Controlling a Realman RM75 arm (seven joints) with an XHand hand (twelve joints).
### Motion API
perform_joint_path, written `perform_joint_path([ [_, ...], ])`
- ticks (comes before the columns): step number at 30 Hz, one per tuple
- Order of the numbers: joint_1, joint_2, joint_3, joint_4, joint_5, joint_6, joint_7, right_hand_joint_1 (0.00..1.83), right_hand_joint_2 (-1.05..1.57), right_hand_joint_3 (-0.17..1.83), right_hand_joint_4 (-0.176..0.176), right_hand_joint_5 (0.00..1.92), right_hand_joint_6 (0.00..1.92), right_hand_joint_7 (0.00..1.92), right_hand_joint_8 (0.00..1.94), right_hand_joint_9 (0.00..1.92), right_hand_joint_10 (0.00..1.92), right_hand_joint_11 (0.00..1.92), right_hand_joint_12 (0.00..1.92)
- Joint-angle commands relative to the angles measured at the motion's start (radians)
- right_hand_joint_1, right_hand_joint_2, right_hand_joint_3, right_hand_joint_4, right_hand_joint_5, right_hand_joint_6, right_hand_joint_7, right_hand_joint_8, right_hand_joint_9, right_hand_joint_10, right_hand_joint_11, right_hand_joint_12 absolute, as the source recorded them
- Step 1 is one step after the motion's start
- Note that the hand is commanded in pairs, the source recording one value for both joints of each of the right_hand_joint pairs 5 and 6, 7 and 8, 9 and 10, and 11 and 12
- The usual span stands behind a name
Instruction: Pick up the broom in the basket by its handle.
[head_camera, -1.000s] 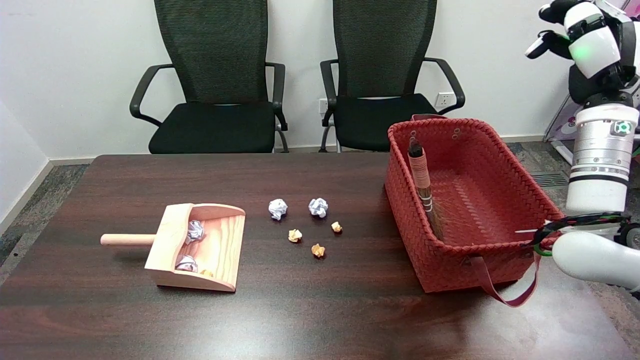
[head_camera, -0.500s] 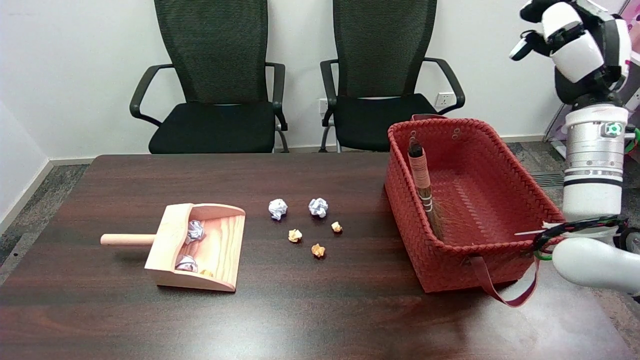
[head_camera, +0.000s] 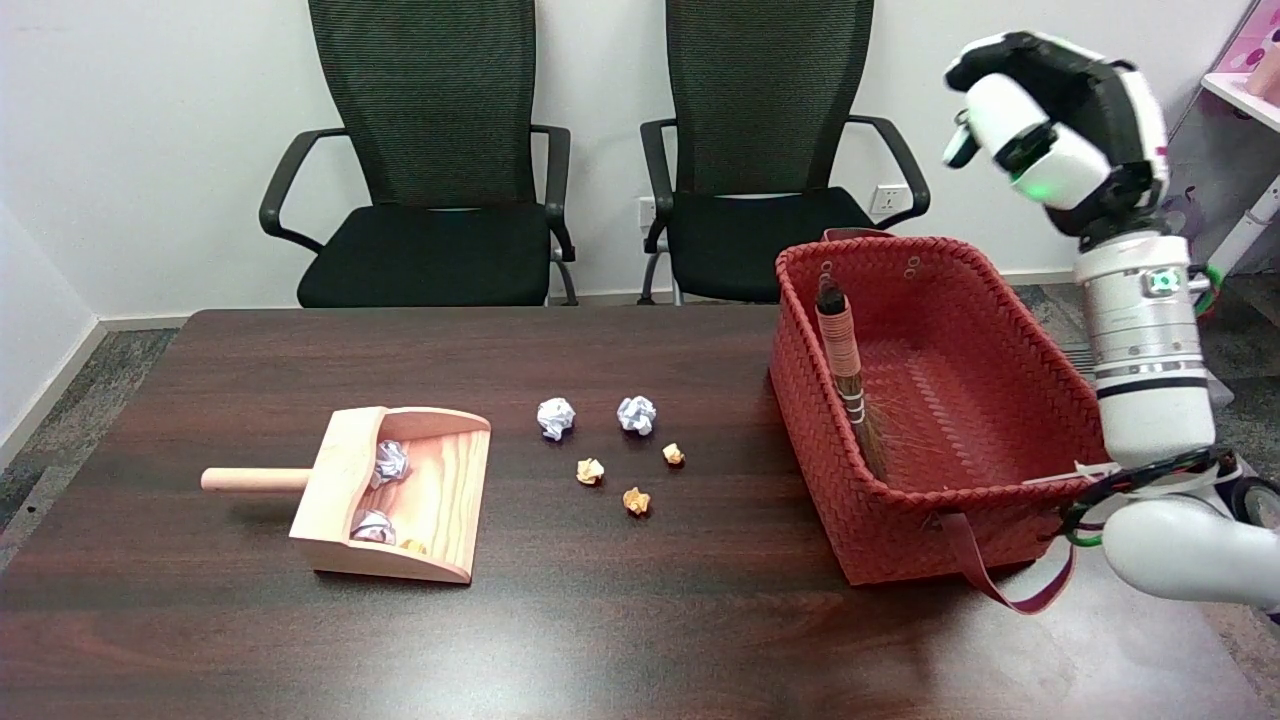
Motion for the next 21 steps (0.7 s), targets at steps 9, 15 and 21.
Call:
perform_joint_path([
  [9,-0.166,0.129,0.026,-0.108,-0.032,-0.283,-0.004,0.99,0.32,1.01,-0.176,0.39,0.39,0.39,0.39,0.51,0.51,0.78,0.78],
  [15,-0.179,0.153,0.027,-0.109,-0.032,-0.353,-0.003,1.0,0.31,1.01,-0.176,0.33,0.33,0.33,0.33,0.42,0.42,0.64,0.64],
  [21,-0.23,0.147,0.038,-0.1,-0.032,-0.373,0.004,1.02,0.18,0.97,-0.176,0.31,0.31,0.31,0.31,0.33,0.33,0.54,0.54],
])
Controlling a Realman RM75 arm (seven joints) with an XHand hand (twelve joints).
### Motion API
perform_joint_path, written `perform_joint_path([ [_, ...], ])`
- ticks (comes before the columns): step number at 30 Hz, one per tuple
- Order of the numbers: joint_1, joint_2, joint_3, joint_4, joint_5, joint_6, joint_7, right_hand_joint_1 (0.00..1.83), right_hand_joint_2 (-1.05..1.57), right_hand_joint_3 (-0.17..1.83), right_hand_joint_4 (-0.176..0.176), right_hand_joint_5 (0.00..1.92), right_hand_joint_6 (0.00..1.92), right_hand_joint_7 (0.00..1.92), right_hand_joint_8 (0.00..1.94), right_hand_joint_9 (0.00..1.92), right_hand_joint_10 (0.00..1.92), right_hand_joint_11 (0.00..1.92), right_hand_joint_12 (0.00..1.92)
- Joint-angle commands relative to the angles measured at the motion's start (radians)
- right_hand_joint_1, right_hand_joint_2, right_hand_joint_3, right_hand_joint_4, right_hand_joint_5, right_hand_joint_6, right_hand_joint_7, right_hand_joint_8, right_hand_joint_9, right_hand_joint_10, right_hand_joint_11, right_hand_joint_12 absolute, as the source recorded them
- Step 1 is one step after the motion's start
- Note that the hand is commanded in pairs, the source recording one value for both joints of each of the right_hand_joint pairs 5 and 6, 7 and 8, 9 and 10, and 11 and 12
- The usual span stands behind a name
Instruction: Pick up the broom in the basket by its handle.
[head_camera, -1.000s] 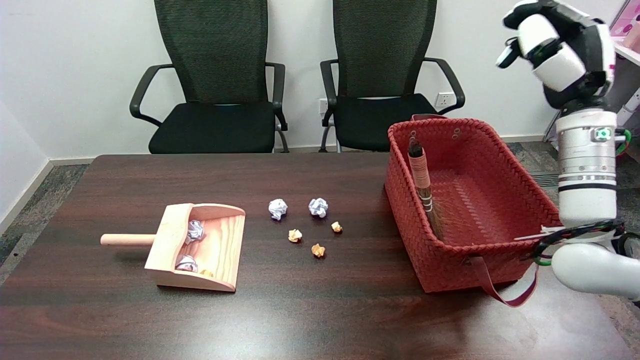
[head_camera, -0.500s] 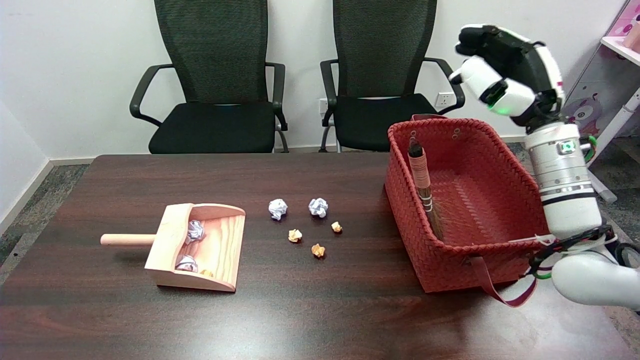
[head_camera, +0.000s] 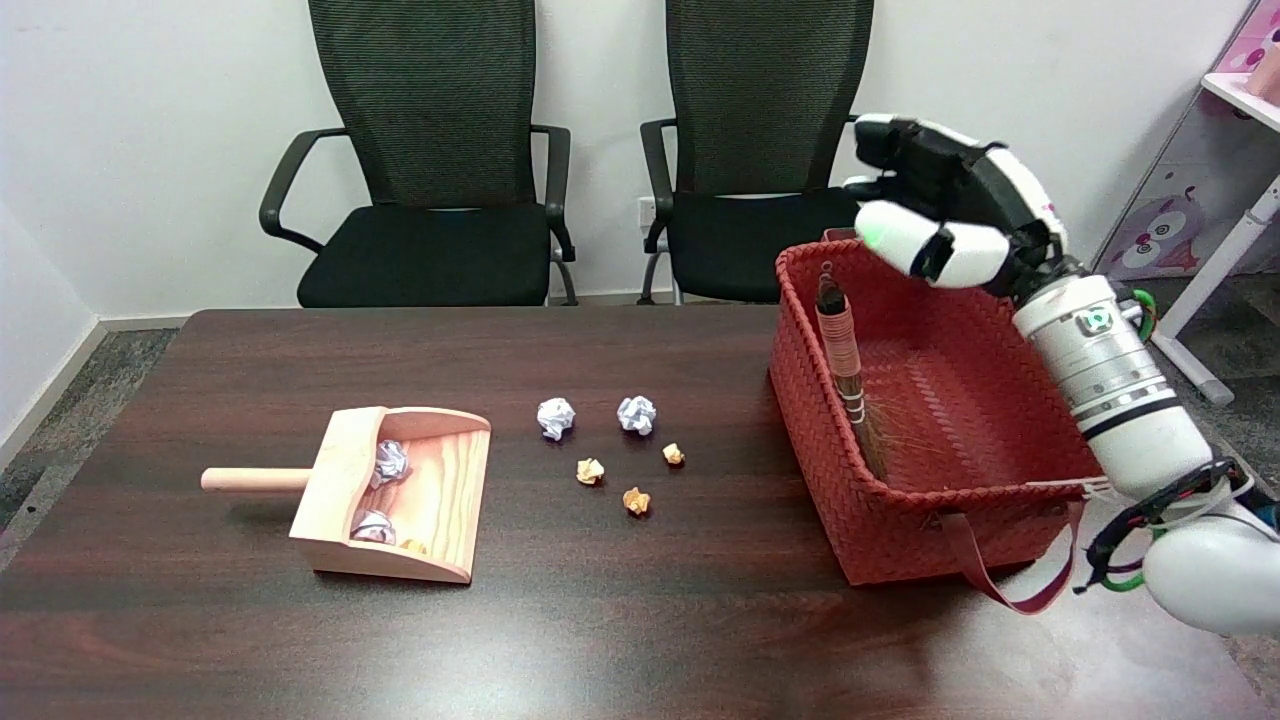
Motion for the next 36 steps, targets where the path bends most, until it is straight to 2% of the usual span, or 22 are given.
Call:
perform_joint_path([
  [1,-0.131,0.062,0.035,-0.035,0.012,-0.151,0.004,1.02,0.17,0.95,-0.176,0.3,0.3,0.3,0.3,0.32,0.32,0.53,0.53],
  [7,-0.169,0.057,0.033,-0.046,0.004,-0.155,-0.002,1.02,0.08,0.9,-0.176,0.27,0.27,0.27,0.27,0.33,0.33,0.56,0.56],
  [12,-0.169,0.057,0.032,-0.038,0.003,-0.218,-0.002,1.01,0.04,0.82,-0.176,0.23,0.23,0.23,0.23,0.36,0.36,0.61,0.61],
  [27,-0.163,0.057,0.024,0.016,-0.011,-0.24,-0.002,1.01,-0.03,0.83,-0.176,0.18,0.18,0.18,0.18,0.33,0.33,0.6,0.6],
  [36,-0.136,0.0,0.024,0.063,-0.054,-0.228,0.006,0.99,-0.05,0.77,-0.176,0.14,0.14,0.14,0.14,0.3,0.3,0.57,0.57],
])
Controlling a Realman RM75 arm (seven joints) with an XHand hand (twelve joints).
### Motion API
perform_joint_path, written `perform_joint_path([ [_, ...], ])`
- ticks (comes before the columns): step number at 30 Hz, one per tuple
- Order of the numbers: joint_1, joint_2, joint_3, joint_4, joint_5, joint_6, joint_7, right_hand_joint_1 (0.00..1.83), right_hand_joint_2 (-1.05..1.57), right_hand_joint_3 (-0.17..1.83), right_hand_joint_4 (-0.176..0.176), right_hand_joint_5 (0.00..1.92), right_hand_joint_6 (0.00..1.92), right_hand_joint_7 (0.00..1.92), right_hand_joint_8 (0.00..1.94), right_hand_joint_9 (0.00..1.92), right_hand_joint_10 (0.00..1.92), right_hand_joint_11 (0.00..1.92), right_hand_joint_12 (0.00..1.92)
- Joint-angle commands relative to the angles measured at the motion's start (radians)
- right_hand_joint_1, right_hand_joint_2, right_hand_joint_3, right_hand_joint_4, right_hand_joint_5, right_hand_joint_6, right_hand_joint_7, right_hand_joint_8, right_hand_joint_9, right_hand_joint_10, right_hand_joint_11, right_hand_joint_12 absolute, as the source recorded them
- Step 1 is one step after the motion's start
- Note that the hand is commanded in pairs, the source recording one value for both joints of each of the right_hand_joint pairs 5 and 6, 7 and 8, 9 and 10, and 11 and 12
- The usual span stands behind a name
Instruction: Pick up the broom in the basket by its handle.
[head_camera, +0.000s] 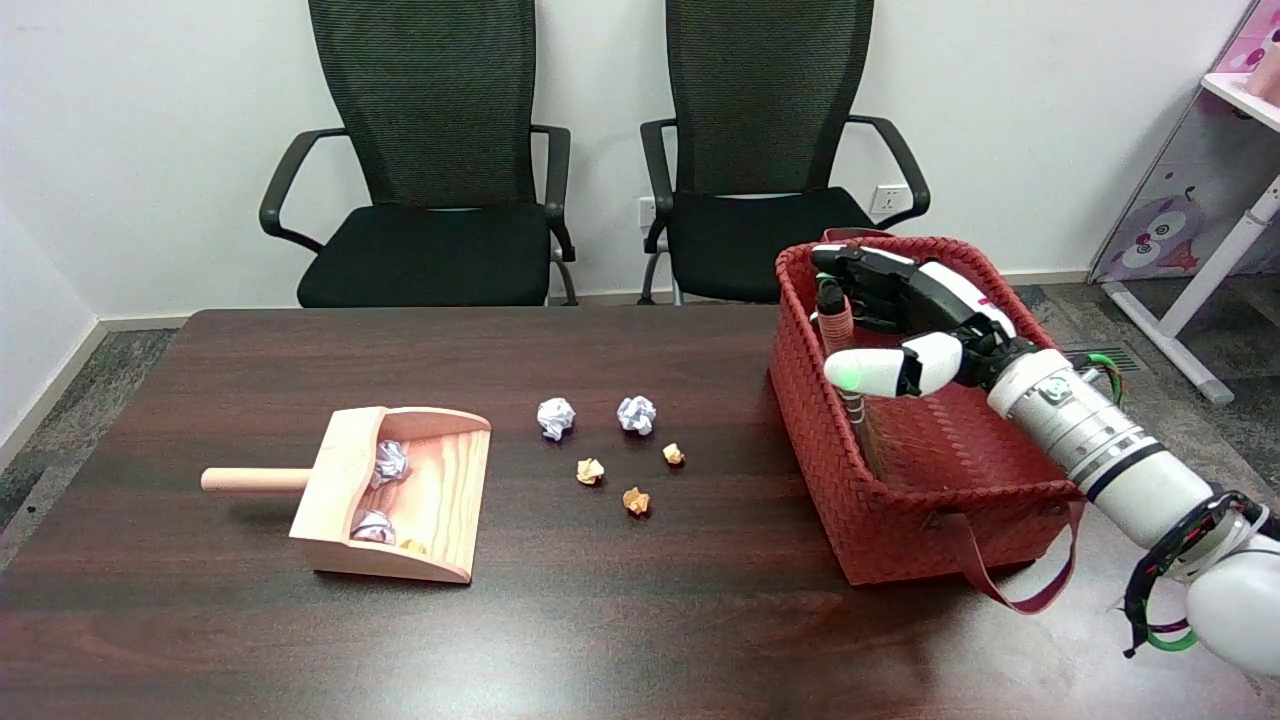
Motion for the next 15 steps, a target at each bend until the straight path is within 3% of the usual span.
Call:
perform_joint_path([
  [1,0.021,-0.059,-0.005,0.065,-0.051,-0.016,0.007,0.98,-0.05,0.77,-0.176,0.14,0.14,0.14,0.14,0.3,0.3,0.57,0.57],
  [15,0.067,-0.115,-0.007,0.07,-0.081,-0.024,0.007,0.96,-0.05,0.8,-0.176,0.14,0.14,0.14,0.14,0.34,0.34,0.59,0.59],
])
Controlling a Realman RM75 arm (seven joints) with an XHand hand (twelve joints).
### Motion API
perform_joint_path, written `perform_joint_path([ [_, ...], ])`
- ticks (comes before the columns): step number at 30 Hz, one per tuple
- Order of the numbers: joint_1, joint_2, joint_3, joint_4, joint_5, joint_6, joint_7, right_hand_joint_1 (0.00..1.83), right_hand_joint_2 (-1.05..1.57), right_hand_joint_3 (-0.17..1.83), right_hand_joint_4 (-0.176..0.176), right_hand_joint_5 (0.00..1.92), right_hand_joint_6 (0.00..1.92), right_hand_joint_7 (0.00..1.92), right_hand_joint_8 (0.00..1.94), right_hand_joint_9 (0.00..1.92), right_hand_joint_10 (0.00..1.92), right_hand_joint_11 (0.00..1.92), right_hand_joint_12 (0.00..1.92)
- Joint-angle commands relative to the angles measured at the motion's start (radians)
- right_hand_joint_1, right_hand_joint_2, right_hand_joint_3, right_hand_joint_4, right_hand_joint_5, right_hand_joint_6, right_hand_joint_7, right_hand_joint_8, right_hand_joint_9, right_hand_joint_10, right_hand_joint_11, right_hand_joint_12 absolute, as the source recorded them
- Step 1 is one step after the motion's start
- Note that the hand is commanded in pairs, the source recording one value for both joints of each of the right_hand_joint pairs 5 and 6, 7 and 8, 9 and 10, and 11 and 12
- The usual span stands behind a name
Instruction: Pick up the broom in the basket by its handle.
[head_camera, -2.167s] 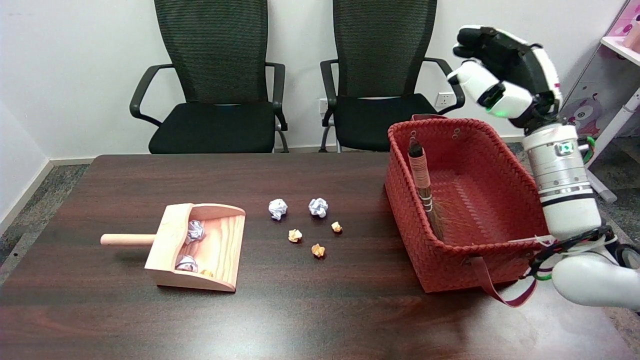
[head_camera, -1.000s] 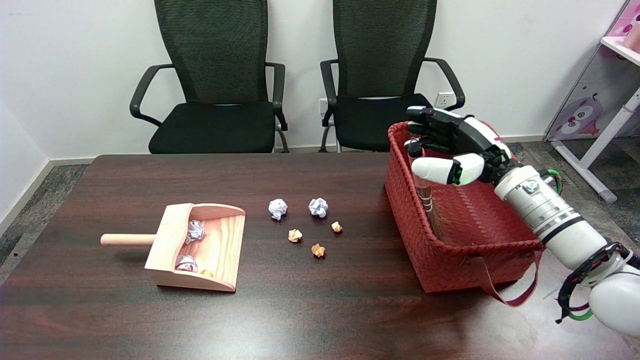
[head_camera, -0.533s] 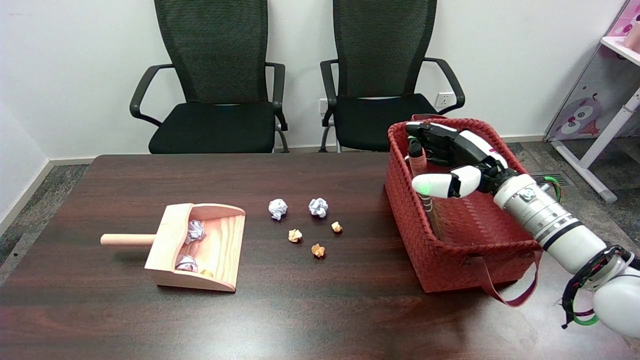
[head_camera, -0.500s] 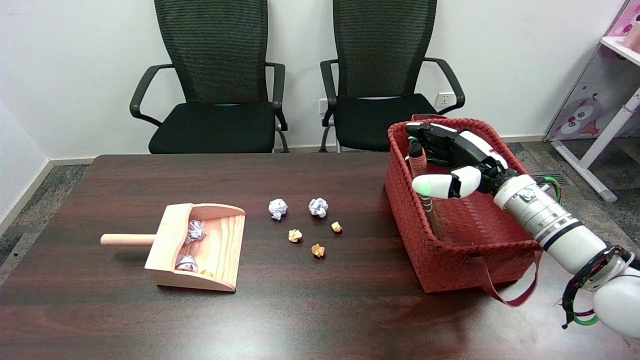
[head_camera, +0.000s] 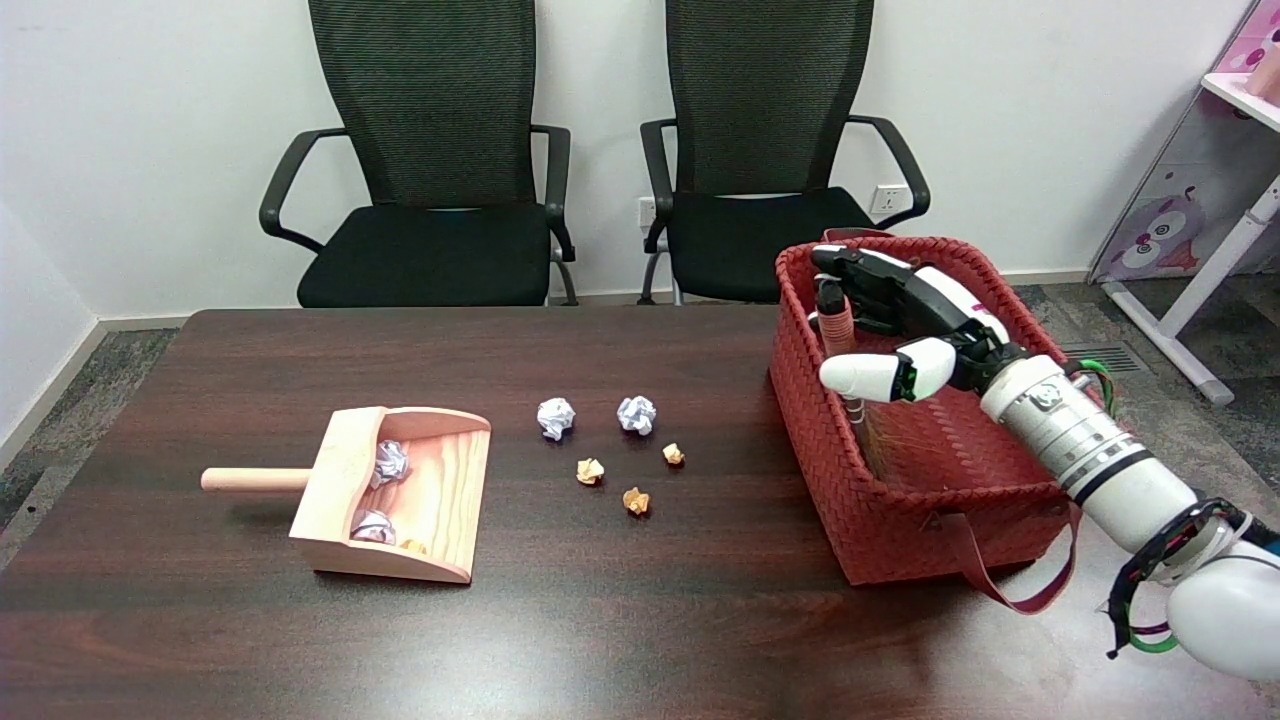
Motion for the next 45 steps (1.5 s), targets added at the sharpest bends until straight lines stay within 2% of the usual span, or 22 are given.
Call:
perform_joint_path([
  [1,0.049,-0.064,-0.011,0.024,-0.034,-0.015,0.002,0.96,-0.05,0.8,-0.176,0.14,0.14,0.14,0.14,0.34,0.34,0.59,0.59],
  [11,0.091,-0.161,-0.029,0.061,-0.036,-0.017,0.002,0.93,-0.06,0.81,-0.176,0.15,0.15,0.15,0.15,0.42,0.42,0.59,0.59],
  [30,0.116,-0.262,-0.032,0.078,-0.065,-0.047,0.002,0.92,-0.04,0.76,-0.176,0.17,0.17,0.17,0.17,0.45,0.45,0.65,0.65],
  [32,0.117,-0.262,-0.032,0.078,-0.065,-0.049,0.002,0.92,-0.03,0.75,-0.176,0.17,0.17,0.17,0.17,0.49,0.49,0.75,0.75],
  [36,0.12,-0.262,-0.032,0.078,-0.065,-0.067,0.002,0.92,0.02,0.71,-0.176,0.19,0.19,0.19,0.19,0.66,0.66,1.19,1.19],
  [40,0.12,-0.263,-0.032,0.078,-0.056,-0.067,0.003,0.92,0.1,0.67,-0.176,0.22,0.22,0.22,0.22,0.87,0.87,1.5,1.5],
  [45,0.12,-0.278,-0.023,0.089,-0.053,-0.059,0.004,0.92,0.23,0.71,-0.176,0.26,0.26,0.26,0.26,1.1,1.1,1.74,1.74],
])
